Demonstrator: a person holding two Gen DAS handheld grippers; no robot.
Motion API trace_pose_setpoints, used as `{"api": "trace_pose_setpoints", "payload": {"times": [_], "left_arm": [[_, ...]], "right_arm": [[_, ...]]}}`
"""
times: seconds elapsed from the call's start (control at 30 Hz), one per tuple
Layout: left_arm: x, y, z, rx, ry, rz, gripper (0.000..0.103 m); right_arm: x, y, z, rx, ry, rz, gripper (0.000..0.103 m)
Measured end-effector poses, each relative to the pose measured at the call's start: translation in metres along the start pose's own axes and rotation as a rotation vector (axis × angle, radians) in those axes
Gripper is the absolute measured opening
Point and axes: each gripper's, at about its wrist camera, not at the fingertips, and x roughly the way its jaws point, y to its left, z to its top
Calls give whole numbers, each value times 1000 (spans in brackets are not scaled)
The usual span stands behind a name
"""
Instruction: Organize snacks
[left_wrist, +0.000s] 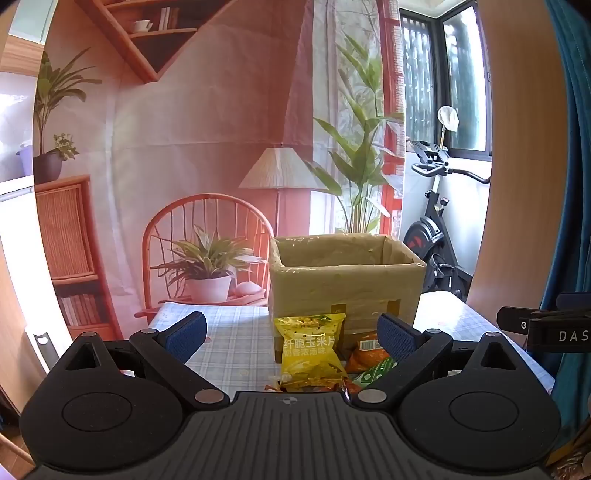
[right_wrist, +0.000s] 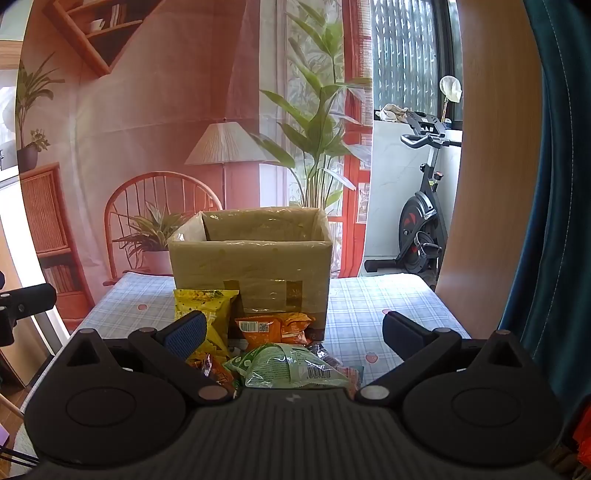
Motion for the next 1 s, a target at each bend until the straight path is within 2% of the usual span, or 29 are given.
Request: {"api": "trace_pose_setpoints", "payload": {"times": [1.0], "left_arm": [[1,-1,0,-1,1,-2,100]], "right_arm": [[1,-1,0,0,-2,0,103]]}}
